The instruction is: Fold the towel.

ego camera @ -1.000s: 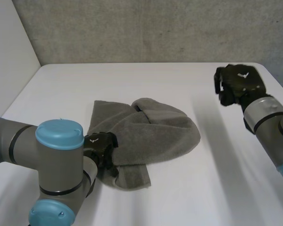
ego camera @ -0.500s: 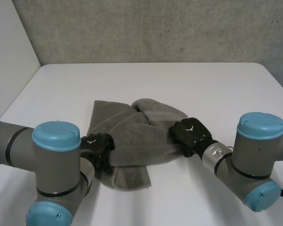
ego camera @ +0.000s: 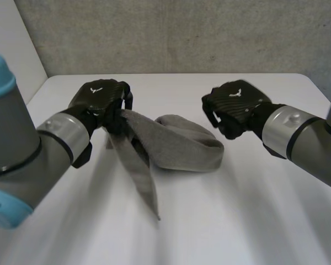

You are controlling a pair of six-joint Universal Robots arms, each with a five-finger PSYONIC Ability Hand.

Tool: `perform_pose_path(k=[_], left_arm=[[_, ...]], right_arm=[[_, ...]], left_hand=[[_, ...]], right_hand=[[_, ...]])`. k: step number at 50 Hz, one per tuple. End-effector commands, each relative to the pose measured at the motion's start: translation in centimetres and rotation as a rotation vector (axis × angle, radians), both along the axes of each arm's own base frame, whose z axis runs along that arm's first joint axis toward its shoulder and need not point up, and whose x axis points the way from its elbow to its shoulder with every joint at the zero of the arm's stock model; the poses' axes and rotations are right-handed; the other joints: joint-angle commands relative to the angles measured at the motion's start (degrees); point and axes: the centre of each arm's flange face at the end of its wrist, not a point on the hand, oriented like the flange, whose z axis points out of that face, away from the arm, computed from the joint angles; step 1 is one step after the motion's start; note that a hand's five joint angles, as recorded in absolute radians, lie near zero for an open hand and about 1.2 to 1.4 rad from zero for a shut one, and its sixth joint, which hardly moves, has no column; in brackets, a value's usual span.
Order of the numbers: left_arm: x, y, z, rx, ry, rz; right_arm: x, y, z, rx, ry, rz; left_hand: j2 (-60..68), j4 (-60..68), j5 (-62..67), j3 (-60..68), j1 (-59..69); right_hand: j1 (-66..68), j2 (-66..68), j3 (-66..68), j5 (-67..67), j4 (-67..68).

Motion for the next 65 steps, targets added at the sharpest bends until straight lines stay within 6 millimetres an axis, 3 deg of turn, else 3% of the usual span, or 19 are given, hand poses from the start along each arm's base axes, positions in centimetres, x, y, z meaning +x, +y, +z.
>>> perform_pose_path(k=[1, 2, 3, 5, 26, 31, 33, 39, 41, 42, 44, 46, 47, 49, 51, 54, 58, 63, 65], left_arm=[[-0.4, -3.6, -3.1, 0.131, -0.106, 0.022], [-0.4, -4.1, -3.8, 0.157, -0.131, 0.024], [-0.2, -4.4, -4.2, 0.180, -0.143, 0.028], [0.0, -4.4, -4.8, 0.208, -0.155, 0.032], [2.1, -3.7, -8.3, 0.306, -0.193, 0.074], [2.3, -4.0, -8.2, 0.298, -0.187, 0.082], [2.3, -4.0, -7.9, 0.292, -0.183, 0.079], [2.2, -4.6, -6.5, 0.235, -0.180, 0.075], [1.4, -6.6, -3.8, 0.091, -0.175, 0.070], [1.4, -6.7, -3.8, 0.090, -0.175, 0.070], [0.8, -8.0, -1.4, -0.037, -0.164, 0.069], [-0.3, -10.2, 4.3, -0.340, -0.092, 0.083], [-0.3, -10.2, 4.4, -0.341, -0.091, 0.083], [-0.6, -11.5, 10.0, -0.657, 0.007, 0.129], [-0.5, -11.6, 12.2, -0.771, 0.058, 0.150], [0.5, -10.8, 15.8, -0.930, 0.123, 0.185], [0.9, -10.3, 15.4, -0.916, 0.110, 0.186], [0.9, -10.4, 11.6, -0.800, 0.053, 0.167], [0.8, -10.0, 7.5, -0.674, -0.010, 0.118]], right_arm=[[1.5, -2.8, -1.9, -0.049, 0.091, 0.033], [1.8, -3.5, -3.0, -0.025, 0.100, 0.024], [2.0, -3.9, -4.2, 0.002, 0.104, 0.017], [2.1, -3.9, -5.3, 0.036, 0.101, 0.010], [2.8, -3.8, -13.9, 0.157, 0.034, -0.041], [3.2, -3.4, -13.9, 0.159, 0.032, -0.030], [3.0, -3.7, -13.4, 0.152, 0.031, -0.040], [3.2, -4.6, -10.0, 0.081, 0.029, -0.054], [3.9, -6.2, -2.9, -0.153, -0.062, -0.047], [4.0, -6.2, -2.9, -0.155, -0.063, -0.047], [5.4, -7.7, 4.8, -0.518, -0.246, -0.026], [5.7, -8.1, 7.9, -0.712, -0.350, -0.018], [5.7, -8.1, 7.9, -0.714, -0.351, -0.018], [5.1, -7.3, 13.7, -1.037, -0.528, -0.024], [4.6, -6.5, 15.6, -1.080, -0.551, -0.026], [4.8, -6.4, 14.7, -0.979, -0.497, -0.016], [5.5, -7.0, 10.6, -0.798, -0.388, 0.008], [5.6, -6.7, 5.5, -0.564, -0.227, 0.033], [5.5, -6.5, 4.5, -0.528, -0.192, 0.035]], left_hand=[[-4.69, -6.58, -13.30, -7.82, 0.07], [-4.69, -6.58, -13.30, -7.82, 0.07], [-4.69, -6.58, -13.30, -7.82, 0.07], [-4.69, -6.58, -13.30, -7.82, 0.07], [-4.69, -6.58, -13.30, -7.82, 0.07], [-4.69, -6.58, -13.30, -7.82, 0.07], [-4.69, -6.58, -13.30, -7.82, 0.07], [-4.69, -6.58, -13.30, -7.82, 0.07], [-4.69, -6.58, -13.30, -7.82, 0.07], [-4.69, -6.58, -13.30, -7.82, 0.07], [-4.69, -6.58, -13.30, -7.82, 0.07], [-4.69, -6.58, -13.30, -7.82, 0.07], [-4.69, -6.58, -13.30, -7.82, 0.07], [-4.69, -6.58, -13.30, -7.82, 0.07], [-4.69, -6.58, -13.30, -7.82, 0.07], [-4.69, -6.58, -13.30, -7.82, 0.07], [-4.69, -6.58, -13.30, -7.82, 0.07], [-4.69, -6.58, -13.30, -7.82, 0.07], [-4.69, -6.58, -13.30, -7.82, 0.07]], right_hand=[[3.95, 4.91, 4.03, 3.34, 3.58], [-2.98, -2.03, -2.90, -3.60, -3.36], [-35.02, -34.07, -34.95, -35.64, -35.40], [-46.84, -45.89, -46.76, -47.45, -47.21], [-46.28, -45.33, -46.20, -46.90, -46.66], [-14.49, -13.54, -14.41, -15.11, -14.86], [3.90, 4.86, 3.98, 3.29, 3.53], [3.95, 4.91, 4.03, 3.34, 3.58], [3.95, 4.91, 4.03, 3.34, 3.58], [3.95, 4.91, 4.03, 3.34, 3.58], [3.95, 4.91, 4.03, 3.34, 3.58], [3.95, 4.91, 4.03, 3.34, 3.58], [3.95, 4.91, 4.03, 3.34, 3.58], [3.95, 4.91, 4.03, 3.34, 3.58], [3.95, 4.91, 4.03, 3.34, 3.58], [3.95, 4.91, 4.03, 3.34, 3.58], [3.95, 4.91, 4.03, 3.34, 3.58], [3.95, 4.91, 4.03, 3.34, 3.58], [3.95, 4.91, 4.03, 3.34, 3.58]])
